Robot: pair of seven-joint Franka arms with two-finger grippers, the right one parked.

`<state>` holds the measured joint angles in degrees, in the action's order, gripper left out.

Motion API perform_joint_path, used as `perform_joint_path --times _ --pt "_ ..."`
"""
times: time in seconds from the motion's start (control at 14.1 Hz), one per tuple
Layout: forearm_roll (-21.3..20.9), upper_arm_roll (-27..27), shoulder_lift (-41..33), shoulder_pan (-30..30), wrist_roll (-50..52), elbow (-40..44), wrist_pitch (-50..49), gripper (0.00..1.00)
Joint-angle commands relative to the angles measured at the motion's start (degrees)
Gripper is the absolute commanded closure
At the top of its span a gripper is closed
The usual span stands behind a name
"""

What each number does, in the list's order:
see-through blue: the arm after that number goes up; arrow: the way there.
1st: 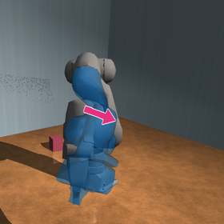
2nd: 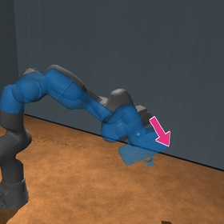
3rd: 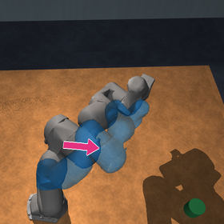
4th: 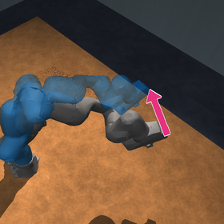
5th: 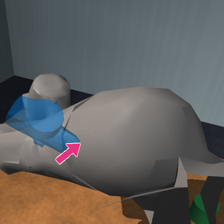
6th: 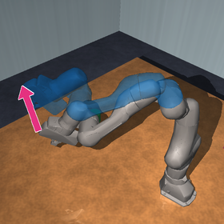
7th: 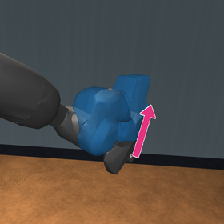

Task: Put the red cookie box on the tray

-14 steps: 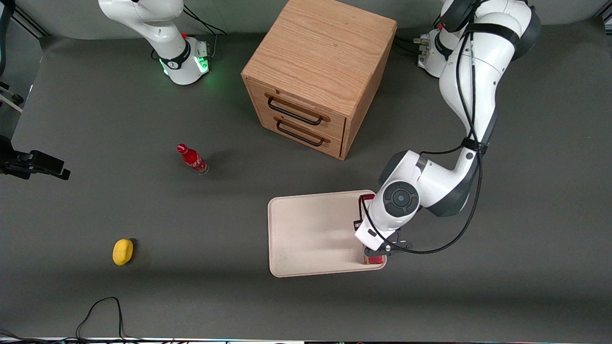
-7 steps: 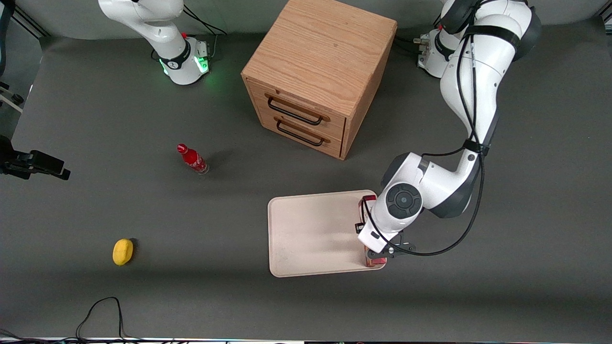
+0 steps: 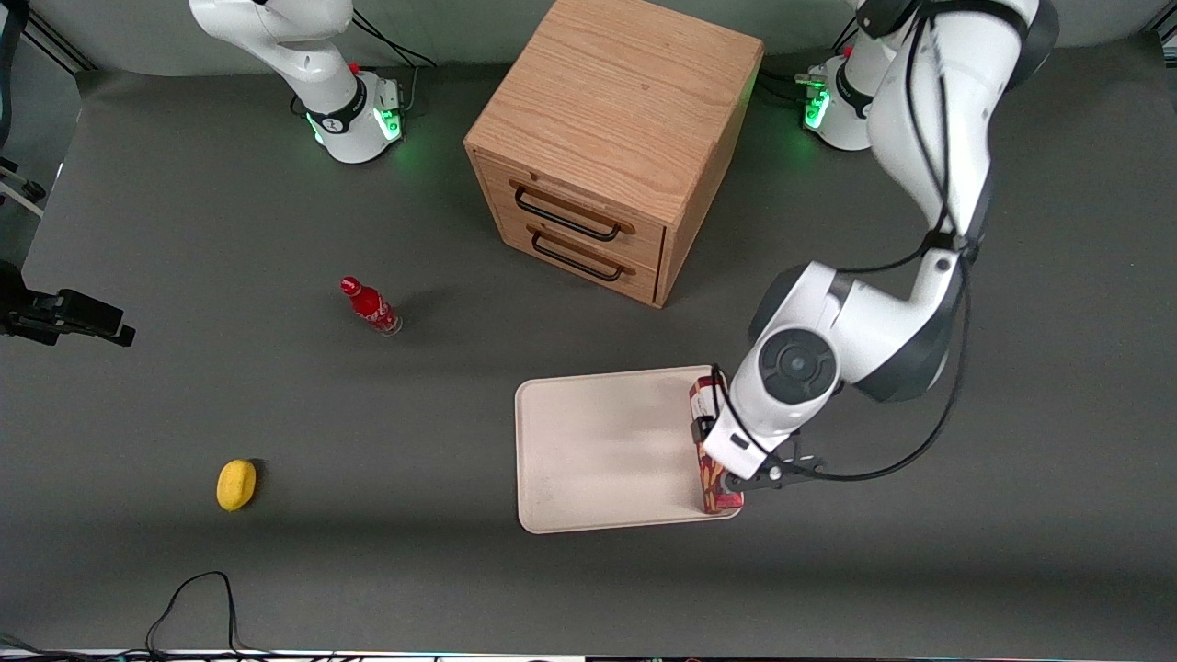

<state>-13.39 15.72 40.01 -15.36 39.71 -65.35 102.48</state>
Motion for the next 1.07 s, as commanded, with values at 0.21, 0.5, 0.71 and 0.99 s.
perform_joint_path --times 0.21,0.5,0.71,0.99 --pt "3.19 -0.52 -16.61 1.73 0.29 -2.67 -16.15 0.00" --pt "3.63 -0.26 -22.76 8.49 -7.43 -7.31 -17.93 0.00" --pt "7.22 -0.34 -27.86 15.43 -17.00 -13.20 -15.48 0.00" --pt "8.20 -0.43 -31.03 20.19 -22.38 -18.92 -10.74 0.00"
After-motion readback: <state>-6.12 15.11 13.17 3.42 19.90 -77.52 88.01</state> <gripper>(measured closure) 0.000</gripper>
